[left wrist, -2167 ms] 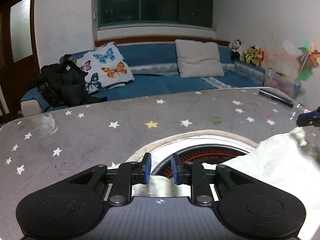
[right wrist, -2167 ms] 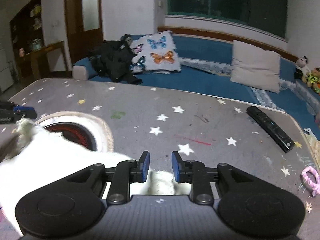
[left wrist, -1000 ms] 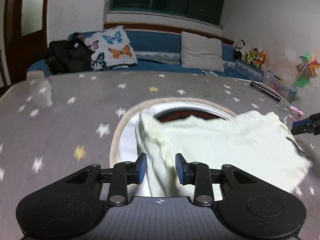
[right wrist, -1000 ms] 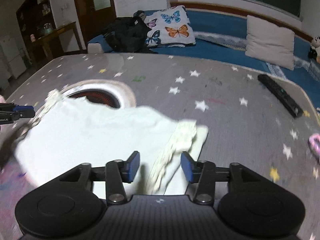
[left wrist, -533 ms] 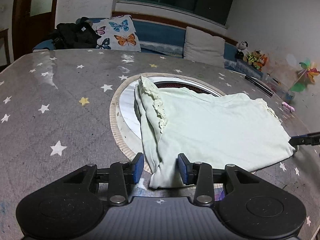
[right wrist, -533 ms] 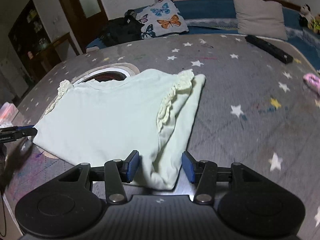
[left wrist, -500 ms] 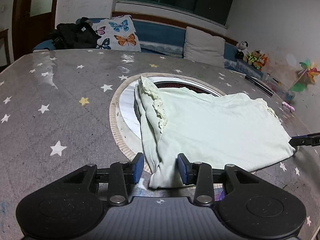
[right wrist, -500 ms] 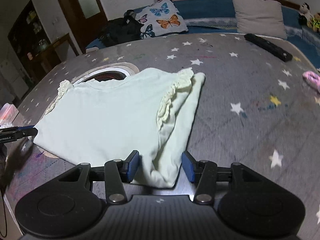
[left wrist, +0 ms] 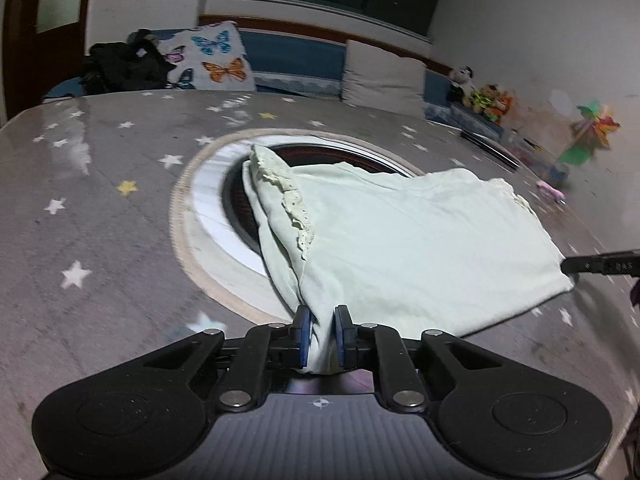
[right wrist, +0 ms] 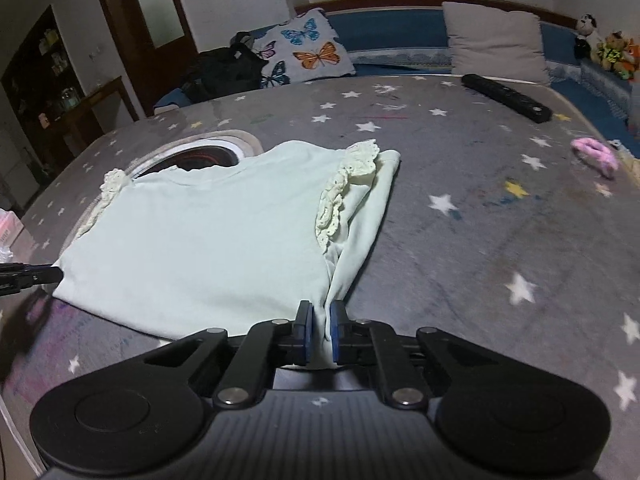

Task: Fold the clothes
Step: 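Lower the folded hem onto the shirt body with both grippers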

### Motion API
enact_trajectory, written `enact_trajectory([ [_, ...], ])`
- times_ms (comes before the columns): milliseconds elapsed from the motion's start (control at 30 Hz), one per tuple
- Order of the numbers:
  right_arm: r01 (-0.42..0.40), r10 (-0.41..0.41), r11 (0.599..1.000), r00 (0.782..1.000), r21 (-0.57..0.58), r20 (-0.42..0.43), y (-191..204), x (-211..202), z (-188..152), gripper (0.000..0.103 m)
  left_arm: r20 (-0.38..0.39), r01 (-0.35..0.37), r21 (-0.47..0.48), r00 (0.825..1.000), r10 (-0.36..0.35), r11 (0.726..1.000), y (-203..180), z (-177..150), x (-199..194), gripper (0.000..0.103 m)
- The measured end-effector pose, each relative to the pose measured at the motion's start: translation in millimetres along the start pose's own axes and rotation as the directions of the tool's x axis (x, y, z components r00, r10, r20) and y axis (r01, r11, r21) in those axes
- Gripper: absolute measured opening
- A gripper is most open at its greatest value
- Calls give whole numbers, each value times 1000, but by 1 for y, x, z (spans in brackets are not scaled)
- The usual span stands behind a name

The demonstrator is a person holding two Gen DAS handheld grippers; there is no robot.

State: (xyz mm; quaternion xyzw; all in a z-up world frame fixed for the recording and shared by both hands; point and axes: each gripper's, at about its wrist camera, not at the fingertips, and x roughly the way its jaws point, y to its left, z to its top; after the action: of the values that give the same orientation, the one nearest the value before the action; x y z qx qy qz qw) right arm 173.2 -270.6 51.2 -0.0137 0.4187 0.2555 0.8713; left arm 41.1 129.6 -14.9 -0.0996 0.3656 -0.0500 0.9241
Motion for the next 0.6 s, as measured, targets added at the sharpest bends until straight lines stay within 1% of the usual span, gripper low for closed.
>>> enact_trajectory([
  [133,51,-51,999,999,8,0,-11,-20,-17,8,-20,51,31,999,-50,998,-20,-9,-3,14],
  [267,106,-105,993,994,47,-13,-24,-47,-40,8,-41,99,94,995,-95,991,-45,-20,-7,13],
  [333,132,-131,989,991,67,-21,-28,-61,-52,11,-50,115,125,993,-110,985,-55,-26,-10,13],
  [400,142,-139,985,990,94,-32,-33,-73,-62,15,-61,129,147,991,-121,981,-62,-31,-12,13],
  [500,139,-135,981,990,134,-38,-38,-89,-73,19,-70,136,155,989,-126,979,-66,-31,-13,14],
  [600,148,-151,977,989,154,4,-43,-97,-68,20,-71,132,157,990,-122,979,-66,-28,-13,15],
])
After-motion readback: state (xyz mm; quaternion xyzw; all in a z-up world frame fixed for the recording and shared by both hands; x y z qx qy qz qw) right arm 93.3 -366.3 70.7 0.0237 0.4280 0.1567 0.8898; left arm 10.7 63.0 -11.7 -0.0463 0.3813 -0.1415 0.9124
